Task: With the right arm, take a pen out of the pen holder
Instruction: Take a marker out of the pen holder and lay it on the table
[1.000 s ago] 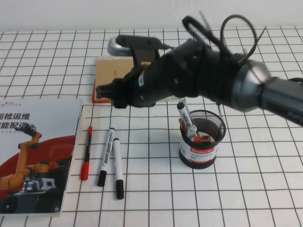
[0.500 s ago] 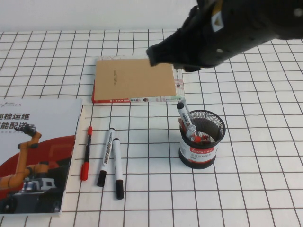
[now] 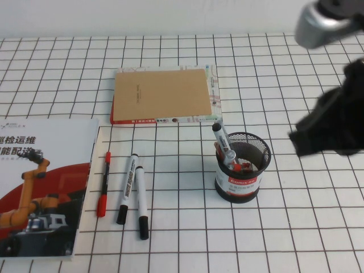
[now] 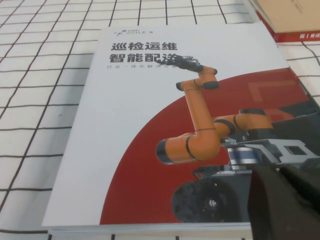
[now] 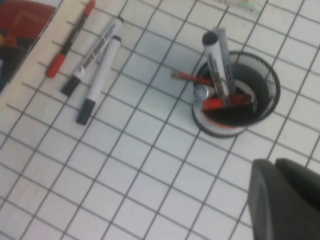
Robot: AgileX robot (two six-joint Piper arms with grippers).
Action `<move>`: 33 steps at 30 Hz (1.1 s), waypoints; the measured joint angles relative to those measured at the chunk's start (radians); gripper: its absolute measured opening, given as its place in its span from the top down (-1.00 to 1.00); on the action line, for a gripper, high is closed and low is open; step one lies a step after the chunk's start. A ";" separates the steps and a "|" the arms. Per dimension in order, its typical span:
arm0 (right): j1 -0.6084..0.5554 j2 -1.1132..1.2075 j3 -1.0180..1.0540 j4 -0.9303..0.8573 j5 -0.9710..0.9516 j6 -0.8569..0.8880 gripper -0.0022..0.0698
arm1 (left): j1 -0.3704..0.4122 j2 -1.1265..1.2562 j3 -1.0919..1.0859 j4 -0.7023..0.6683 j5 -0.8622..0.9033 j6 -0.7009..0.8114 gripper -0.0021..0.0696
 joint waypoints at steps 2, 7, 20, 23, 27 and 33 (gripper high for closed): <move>0.000 -0.060 0.056 0.009 0.031 0.000 0.98 | 0.000 0.000 0.000 0.000 0.000 0.000 0.95; 0.000 -0.172 0.224 0.010 0.046 0.000 0.98 | 0.000 0.000 0.000 0.000 0.000 0.000 0.96; -0.065 -0.519 0.734 -0.117 -0.380 0.072 0.98 | 0.000 0.000 0.000 0.000 0.000 0.000 0.96; -0.185 -0.606 0.906 -0.156 -0.563 0.076 0.98 | 0.000 0.000 0.000 0.000 0.000 0.000 0.96; -0.397 -0.708 1.109 -0.195 -0.796 0.078 0.98 | 0.000 0.000 0.000 0.000 0.000 0.000 0.96; -0.623 -0.899 1.318 -0.209 -1.014 0.078 0.98 | 0.000 0.000 0.000 0.000 0.000 0.000 0.95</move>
